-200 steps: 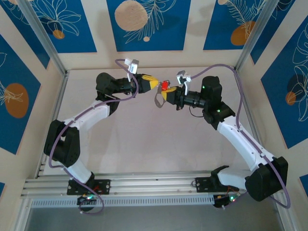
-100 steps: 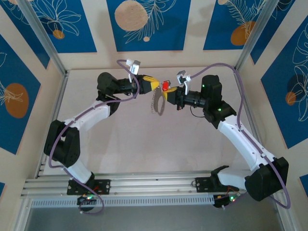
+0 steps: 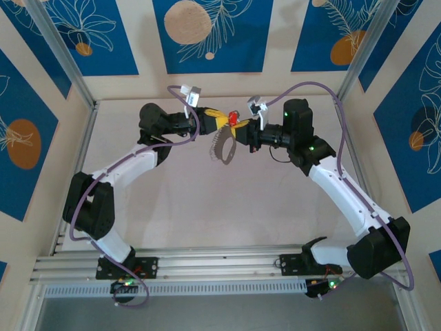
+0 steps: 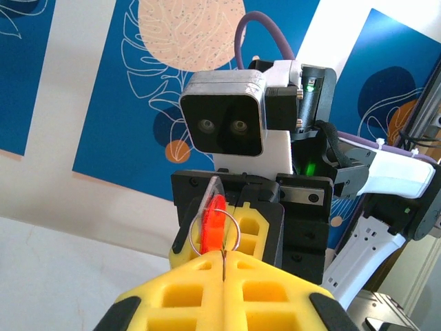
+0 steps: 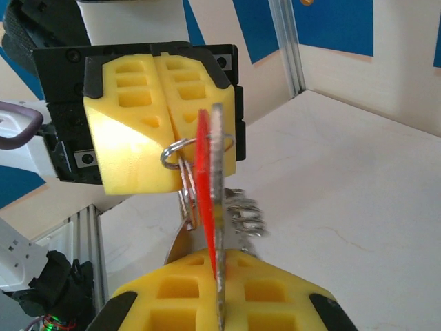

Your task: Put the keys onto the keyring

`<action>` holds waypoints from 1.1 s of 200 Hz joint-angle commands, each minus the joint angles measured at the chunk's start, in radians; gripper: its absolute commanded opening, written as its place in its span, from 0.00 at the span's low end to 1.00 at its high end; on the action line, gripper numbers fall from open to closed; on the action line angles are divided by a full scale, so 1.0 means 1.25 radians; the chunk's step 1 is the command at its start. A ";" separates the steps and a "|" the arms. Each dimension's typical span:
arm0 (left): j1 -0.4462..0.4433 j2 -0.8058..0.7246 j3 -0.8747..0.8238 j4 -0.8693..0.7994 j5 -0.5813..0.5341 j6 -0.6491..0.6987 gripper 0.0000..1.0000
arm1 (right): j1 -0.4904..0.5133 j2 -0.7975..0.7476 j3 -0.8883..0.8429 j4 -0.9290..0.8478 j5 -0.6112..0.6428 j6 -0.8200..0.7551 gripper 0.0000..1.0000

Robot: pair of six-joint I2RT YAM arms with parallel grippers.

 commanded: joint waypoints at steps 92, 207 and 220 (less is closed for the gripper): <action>-0.006 -0.037 0.011 -0.017 0.026 0.039 0.00 | -0.036 -0.059 -0.033 -0.017 0.065 -0.015 0.00; -0.008 -0.036 0.014 -0.021 0.022 0.041 0.00 | -0.026 -0.064 -0.052 -0.015 0.068 -0.014 0.00; -0.009 -0.036 0.015 -0.021 0.023 0.041 0.00 | -0.026 -0.060 -0.038 -0.020 0.065 -0.017 0.00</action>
